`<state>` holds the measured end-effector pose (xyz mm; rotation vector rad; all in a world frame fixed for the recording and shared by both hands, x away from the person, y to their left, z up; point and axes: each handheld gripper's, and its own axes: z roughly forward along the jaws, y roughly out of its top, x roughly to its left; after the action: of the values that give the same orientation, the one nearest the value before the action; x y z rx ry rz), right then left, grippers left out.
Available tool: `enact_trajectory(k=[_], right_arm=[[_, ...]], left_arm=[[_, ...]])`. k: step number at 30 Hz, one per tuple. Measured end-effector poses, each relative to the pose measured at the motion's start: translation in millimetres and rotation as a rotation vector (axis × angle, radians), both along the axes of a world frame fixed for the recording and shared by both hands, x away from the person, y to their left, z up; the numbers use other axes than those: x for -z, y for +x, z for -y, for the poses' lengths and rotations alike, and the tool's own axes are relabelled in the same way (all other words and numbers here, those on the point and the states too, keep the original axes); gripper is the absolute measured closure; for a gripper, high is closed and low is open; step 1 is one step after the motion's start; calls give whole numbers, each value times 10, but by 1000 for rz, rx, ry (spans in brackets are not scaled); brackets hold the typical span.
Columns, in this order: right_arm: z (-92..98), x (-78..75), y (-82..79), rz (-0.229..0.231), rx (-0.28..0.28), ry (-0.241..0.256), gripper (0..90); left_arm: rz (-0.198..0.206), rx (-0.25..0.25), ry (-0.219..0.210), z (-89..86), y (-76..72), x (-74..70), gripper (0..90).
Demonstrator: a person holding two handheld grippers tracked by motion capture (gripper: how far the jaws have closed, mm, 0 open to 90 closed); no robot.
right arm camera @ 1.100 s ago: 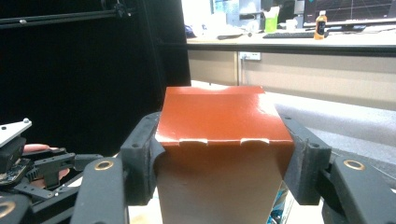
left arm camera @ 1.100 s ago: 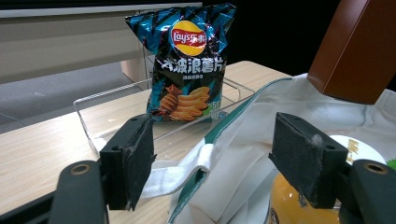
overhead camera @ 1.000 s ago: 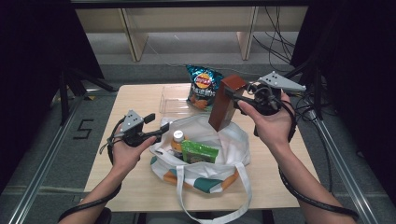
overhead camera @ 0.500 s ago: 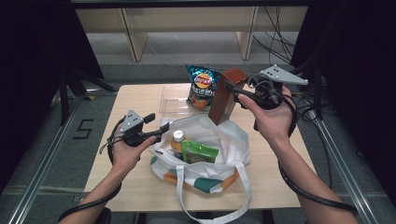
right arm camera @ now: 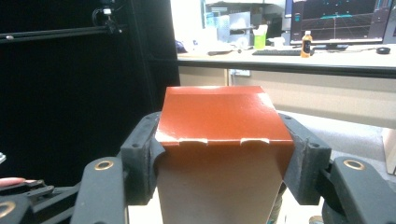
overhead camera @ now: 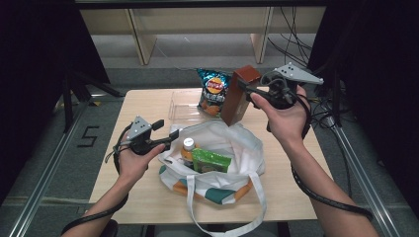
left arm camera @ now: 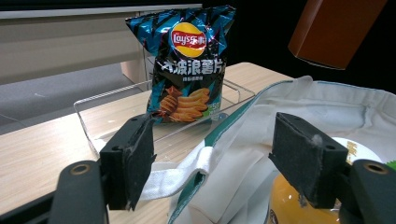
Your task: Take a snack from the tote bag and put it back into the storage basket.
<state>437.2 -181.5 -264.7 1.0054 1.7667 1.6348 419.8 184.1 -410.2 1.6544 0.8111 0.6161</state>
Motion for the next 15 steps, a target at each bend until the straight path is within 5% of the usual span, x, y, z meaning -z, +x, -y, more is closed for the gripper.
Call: enact_trajectory(k=[15], right_arm=[[-37,-72,120,9,17,-1,397]], left_arm=[[0,1,-3,4,-1,-1,290]])
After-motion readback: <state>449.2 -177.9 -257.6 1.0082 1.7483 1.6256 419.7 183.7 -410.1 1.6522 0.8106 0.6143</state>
